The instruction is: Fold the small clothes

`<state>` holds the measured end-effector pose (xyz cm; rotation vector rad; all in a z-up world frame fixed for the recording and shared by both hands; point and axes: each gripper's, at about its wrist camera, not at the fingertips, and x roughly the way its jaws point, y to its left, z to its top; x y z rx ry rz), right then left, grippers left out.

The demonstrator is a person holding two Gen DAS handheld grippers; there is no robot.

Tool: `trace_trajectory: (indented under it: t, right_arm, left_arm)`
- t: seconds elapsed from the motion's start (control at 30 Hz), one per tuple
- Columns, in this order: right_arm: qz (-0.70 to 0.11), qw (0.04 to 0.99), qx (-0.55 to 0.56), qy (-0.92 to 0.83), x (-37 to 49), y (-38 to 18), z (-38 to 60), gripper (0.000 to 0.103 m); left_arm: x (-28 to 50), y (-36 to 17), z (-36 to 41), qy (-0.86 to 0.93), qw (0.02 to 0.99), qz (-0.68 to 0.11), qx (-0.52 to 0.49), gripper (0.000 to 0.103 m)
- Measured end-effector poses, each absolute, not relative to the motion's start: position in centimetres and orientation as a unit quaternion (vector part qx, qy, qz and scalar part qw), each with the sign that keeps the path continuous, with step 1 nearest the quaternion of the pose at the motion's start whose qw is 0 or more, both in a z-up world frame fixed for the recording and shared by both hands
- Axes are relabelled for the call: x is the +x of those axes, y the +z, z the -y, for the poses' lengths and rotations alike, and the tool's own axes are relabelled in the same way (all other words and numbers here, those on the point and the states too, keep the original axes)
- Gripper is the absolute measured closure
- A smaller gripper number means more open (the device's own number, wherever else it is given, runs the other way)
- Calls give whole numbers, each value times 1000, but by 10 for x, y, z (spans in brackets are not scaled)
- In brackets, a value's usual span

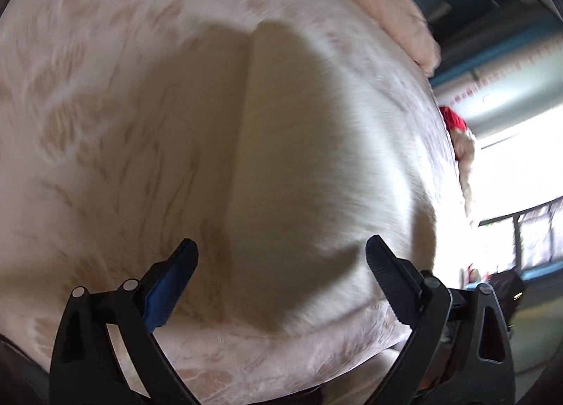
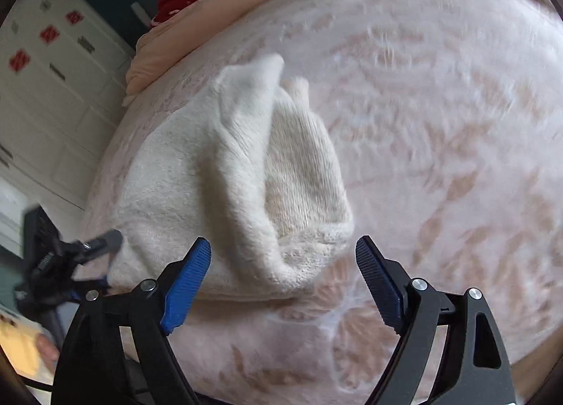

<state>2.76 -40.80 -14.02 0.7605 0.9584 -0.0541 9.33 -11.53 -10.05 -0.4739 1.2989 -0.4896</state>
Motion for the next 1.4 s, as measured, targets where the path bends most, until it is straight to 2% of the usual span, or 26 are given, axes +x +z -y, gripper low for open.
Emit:
trace_trajectory:
  t: [0.07, 0.33, 0.37, 0.4, 0.43, 0.47, 0.53, 0.57, 0.77, 0.93, 1.03, 1.23, 1.4]
  right_arm:
    - [-444, 806, 391, -11, 32, -151, 408, 19]
    - [-417, 794, 441, 29, 73, -161, 406, 17]
    - [-412, 792, 450, 29, 76, -161, 406, 18]
    - [-404, 794, 453, 28, 78, -158, 406, 32]
    - [-402, 797, 451, 27, 80, -155, 404, 44]
    - [-398, 800, 448, 30, 81, -149, 404, 57]
    - [-391, 811, 434, 28, 80, -133, 398, 63]
    - [-389, 821, 417, 26, 78, -122, 393, 64]
    - [-392, 840, 374, 28, 27, -77, 362, 65]
    - [-420, 835, 355, 25, -36, -62, 324, 65]
    - [-408, 850, 334, 22, -71, -35, 305, 65]
    - [-314, 912, 262, 20, -113, 66, 274, 65]
    - [-208, 959, 190, 30, -131, 145, 238, 65]
  left_arm:
    - [97, -111, 116, -225, 730, -599, -239, 5]
    - [118, -115, 158, -235, 728, -606, -221, 5]
    - [122, -114, 162, -232, 729, -606, -218, 5]
    - [125, -113, 166, -235, 728, -607, -215, 5]
    - [126, -110, 167, -238, 728, -606, -217, 11]
    - [126, -106, 167, -242, 728, -603, -218, 26]
    - [121, -93, 166, -258, 737, -591, -199, 46]
    - [117, -84, 164, -269, 743, -583, -191, 51]
    - [90, -45, 138, -309, 734, -578, -177, 56]
    - [24, -32, 111, -324, 721, -596, -139, 56]
    - [-7, -14, 95, -341, 721, -588, -136, 56]
    - [-43, 75, 74, -400, 755, -500, -137, 56]
    - [-65, 167, 46, -433, 812, -370, -129, 56]
